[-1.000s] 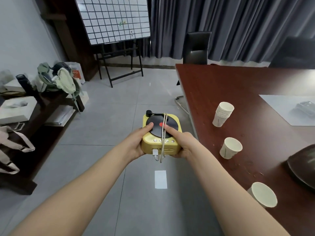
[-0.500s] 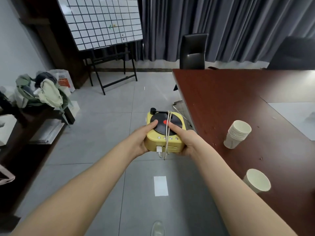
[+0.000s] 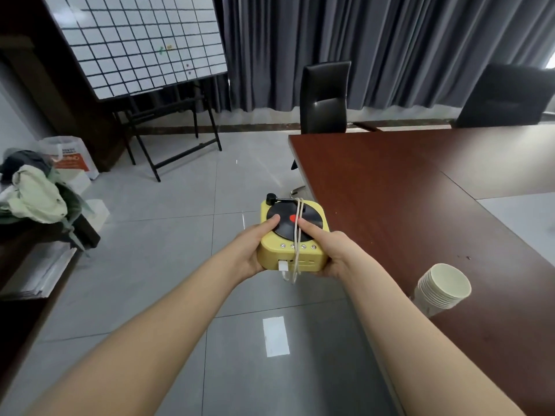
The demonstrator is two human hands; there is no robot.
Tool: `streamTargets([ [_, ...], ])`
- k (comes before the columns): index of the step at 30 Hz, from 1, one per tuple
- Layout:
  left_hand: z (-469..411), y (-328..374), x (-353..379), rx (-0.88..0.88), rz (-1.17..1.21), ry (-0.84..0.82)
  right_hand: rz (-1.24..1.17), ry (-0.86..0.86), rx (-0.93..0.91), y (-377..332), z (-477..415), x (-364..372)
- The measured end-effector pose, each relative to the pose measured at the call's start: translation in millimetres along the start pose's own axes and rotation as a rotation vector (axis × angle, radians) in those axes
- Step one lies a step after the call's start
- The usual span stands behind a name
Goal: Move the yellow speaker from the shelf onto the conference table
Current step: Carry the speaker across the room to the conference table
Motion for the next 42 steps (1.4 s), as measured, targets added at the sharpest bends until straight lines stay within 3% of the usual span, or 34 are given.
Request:
streamTargets([
  [18,-180,117,29,-0.117,-0.18,-0.293,-0.256,0.288,-0.039,-108,-139,7],
  [26,-233,130,64,-0.155,-0.255,-0.379,-0.398,0.4,-0.071,-126,-160,-19],
  [42,-329,115,259,-0.234,-0.419,-0.637,-0.574,0.668,-0.094,-164,-219,-191],
])
Point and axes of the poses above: each hand's wrist, its own z-axis away from the middle knuckle, its own x-axis out of the palm, y = z × x, the point moved 9 cm from there along -z, towards the middle knuckle, and after that the axes turned 3 degrees about y, right-handed, at the moved point
